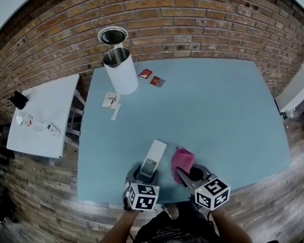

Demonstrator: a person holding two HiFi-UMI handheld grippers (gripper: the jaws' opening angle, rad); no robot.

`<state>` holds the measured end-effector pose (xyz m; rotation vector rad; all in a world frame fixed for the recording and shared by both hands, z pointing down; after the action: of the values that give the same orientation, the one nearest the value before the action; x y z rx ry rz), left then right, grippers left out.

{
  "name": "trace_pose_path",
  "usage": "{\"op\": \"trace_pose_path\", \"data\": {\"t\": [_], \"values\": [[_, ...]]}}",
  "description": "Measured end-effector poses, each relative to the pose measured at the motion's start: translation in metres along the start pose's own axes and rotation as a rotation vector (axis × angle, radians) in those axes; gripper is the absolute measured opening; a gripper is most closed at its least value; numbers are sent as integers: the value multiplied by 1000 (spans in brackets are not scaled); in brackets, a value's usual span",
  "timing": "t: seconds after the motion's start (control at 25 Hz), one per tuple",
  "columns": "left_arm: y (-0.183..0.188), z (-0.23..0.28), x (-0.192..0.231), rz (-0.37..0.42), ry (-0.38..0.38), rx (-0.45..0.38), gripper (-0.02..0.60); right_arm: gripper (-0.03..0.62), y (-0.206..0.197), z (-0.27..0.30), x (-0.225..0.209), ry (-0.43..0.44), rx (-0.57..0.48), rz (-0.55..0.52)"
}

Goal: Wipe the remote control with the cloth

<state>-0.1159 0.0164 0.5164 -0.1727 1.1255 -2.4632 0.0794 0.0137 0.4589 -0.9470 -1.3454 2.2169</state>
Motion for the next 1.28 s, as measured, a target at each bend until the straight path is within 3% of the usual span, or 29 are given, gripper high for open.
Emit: {"op": "trace_pose_path", "data": {"t": [0.24, 0.6, 0.76, 1.04, 1.08, 1.12, 1.16, 1.2, 1.28], "values": [[-14, -3, 7, 12, -29, -26, 291, 77, -1, -10, 24, -43, -24, -24], [-9, -3, 10, 49, 5, -9, 304, 78, -8, -28, 52, -61, -14, -35], [1, -25, 7, 37, 31, -102, 299, 78, -6, -35, 56, -49, -27, -38], [27, -78, -38, -96, -47, -285, 244, 77, 0, -45, 68, -6, -37, -68], [29, -86, -44, -114, -36, -309, 230, 77, 1, -48, 70, -2, -37, -76], [32, -93, -50, -131, -17, -335, 152, 77, 2, -51, 72, 0, -38, -85], [34, -100, -55, -145, 3, -359, 37, 77, 3, -55, 74, 1, -41, -94], [36, -106, -61, -157, 11, -378, 0, 77, 5, -59, 75, 2, -45, -102], [39, -114, -73, -176, 8, -404, 0, 77, 8, -66, 77, 4, -55, -112]]}}
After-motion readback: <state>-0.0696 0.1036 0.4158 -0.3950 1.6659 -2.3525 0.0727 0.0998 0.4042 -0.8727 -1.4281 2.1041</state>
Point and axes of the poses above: the fingertips, and each gripper's own axes: z forward along the fingers, x to its left, y out of its top, the point moved 8 cm from there along -z, backward along the fingers, and after that the axes turned 6 degrees about -x, right-handed, at the moved point
